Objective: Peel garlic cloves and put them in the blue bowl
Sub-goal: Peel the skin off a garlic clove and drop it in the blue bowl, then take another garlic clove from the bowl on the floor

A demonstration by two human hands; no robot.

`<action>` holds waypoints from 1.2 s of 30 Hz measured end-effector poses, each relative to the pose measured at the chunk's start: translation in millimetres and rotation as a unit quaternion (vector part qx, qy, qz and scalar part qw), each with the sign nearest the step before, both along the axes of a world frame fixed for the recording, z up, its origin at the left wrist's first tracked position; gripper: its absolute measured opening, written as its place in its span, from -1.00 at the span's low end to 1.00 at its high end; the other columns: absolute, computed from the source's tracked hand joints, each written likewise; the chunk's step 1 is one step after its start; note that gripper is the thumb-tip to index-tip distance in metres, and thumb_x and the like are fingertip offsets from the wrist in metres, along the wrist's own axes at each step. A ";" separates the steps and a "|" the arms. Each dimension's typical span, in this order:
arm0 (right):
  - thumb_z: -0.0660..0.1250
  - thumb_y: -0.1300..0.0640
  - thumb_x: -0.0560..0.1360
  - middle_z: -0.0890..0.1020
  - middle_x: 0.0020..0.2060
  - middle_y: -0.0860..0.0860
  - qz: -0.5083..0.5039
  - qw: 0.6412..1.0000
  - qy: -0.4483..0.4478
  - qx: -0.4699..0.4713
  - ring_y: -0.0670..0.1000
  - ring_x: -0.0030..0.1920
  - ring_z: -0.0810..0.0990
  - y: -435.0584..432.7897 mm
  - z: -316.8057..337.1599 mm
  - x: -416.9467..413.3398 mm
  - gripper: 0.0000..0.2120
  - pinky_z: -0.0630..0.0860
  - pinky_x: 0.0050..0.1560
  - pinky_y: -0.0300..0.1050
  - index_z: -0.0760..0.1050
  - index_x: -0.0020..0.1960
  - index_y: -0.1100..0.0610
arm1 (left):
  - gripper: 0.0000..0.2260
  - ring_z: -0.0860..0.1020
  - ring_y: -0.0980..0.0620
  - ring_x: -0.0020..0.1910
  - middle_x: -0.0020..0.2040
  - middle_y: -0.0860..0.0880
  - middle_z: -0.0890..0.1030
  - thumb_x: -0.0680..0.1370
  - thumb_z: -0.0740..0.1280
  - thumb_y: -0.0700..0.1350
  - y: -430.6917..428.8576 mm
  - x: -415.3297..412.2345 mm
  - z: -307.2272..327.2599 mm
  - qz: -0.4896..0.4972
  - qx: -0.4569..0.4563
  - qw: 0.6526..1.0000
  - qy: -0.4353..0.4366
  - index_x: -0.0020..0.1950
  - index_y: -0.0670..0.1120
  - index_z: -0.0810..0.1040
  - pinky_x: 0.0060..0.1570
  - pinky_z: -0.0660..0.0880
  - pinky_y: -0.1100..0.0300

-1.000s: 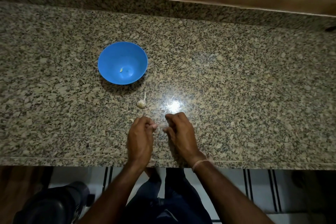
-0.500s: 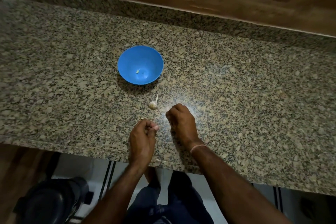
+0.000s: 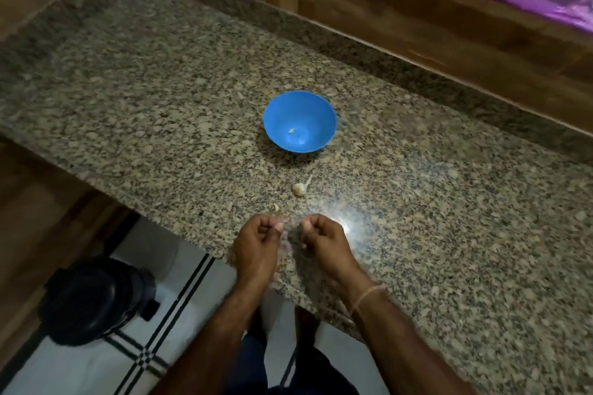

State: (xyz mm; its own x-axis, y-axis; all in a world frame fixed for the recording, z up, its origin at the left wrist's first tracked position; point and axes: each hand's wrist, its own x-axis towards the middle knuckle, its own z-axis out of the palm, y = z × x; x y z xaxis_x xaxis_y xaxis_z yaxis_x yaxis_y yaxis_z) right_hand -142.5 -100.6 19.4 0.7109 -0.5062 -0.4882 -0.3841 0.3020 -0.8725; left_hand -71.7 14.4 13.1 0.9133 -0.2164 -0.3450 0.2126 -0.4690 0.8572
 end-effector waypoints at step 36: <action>0.24 0.38 0.65 0.54 -0.32 0.07 0.398 0.882 0.190 0.164 -0.04 -0.35 0.49 540.9 -138.2 243.7 -0.81 0.53 -0.26 -0.21 0.53 -0.10 0.22 | -0.91 0.67 -0.01 -0.23 -0.22 -0.05 0.68 0.58 0.43 -0.27 575.7 86.4 -123.3 0.515 -0.038 0.846 0.131 -0.10 -0.15 0.58 -0.13 0.65 0.04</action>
State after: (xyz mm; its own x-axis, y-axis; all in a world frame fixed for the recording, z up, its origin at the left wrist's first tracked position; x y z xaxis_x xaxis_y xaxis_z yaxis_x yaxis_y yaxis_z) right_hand 101.2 440.3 -118.8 0.5311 0.2925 -0.7952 -0.8344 0.0173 -0.5509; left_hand 14.7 590.1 -110.2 0.5252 0.6171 -0.5860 0.6629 0.1351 0.7364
